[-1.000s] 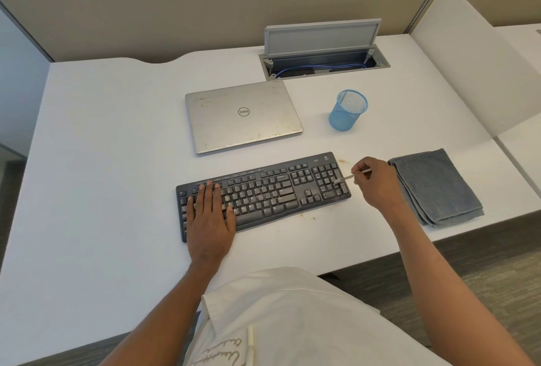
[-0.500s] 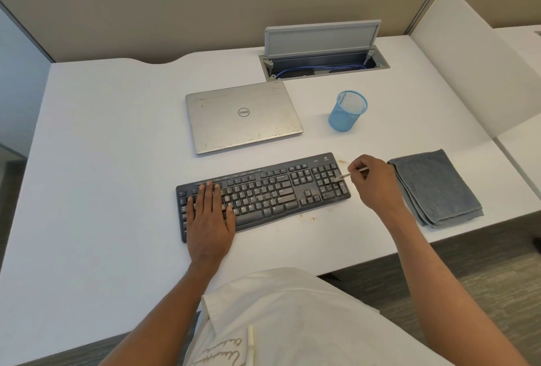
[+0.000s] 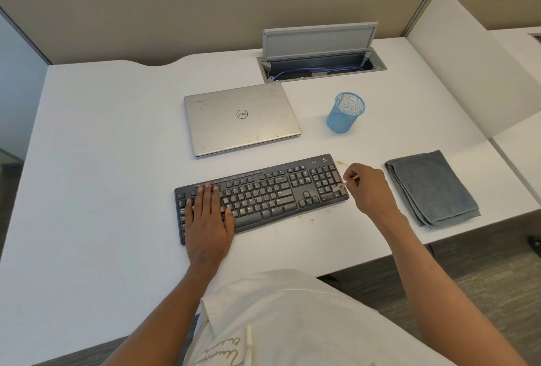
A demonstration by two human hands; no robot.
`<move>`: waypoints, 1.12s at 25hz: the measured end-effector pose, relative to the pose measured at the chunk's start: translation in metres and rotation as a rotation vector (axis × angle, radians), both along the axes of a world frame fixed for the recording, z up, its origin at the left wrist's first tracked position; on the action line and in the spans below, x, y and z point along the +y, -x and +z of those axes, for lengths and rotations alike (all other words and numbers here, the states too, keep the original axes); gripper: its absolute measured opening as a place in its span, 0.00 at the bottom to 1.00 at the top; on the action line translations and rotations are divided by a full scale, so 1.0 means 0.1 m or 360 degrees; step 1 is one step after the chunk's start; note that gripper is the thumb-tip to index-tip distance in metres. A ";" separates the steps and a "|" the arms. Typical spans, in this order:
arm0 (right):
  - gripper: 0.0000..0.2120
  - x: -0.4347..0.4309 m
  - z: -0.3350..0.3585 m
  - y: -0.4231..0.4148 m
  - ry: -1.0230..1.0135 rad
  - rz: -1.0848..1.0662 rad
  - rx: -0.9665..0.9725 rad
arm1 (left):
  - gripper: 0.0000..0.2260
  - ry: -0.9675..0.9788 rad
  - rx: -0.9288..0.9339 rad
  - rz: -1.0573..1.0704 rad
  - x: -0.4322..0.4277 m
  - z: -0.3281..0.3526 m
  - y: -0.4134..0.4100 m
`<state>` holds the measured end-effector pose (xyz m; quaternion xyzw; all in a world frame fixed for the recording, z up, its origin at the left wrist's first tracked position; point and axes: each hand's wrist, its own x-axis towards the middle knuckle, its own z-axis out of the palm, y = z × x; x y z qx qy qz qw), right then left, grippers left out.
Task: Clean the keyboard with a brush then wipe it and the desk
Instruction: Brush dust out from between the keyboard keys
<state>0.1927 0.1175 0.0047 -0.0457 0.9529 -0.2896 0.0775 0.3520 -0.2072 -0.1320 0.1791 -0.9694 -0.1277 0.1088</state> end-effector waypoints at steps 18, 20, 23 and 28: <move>0.06 0.00 0.07 -0.03 0.0179 -0.0141 0.0042 | 0.28 -0.0005 0.0010 0.0000 0.01 0.02 0.00; 0.05 -0.06 0.08 -0.03 0.0236 -0.0090 -0.0097 | 0.28 -0.0003 0.0016 0.0001 0.01 0.02 0.00; 0.05 -0.08 0.05 -0.02 0.0186 -0.0057 -0.0157 | 0.27 -0.0001 0.0015 0.0004 0.01 0.02 0.00; 0.06 0.07 0.01 0.07 0.0020 -0.0143 0.0052 | 0.27 0.0003 0.0030 -0.0002 0.01 0.03 0.00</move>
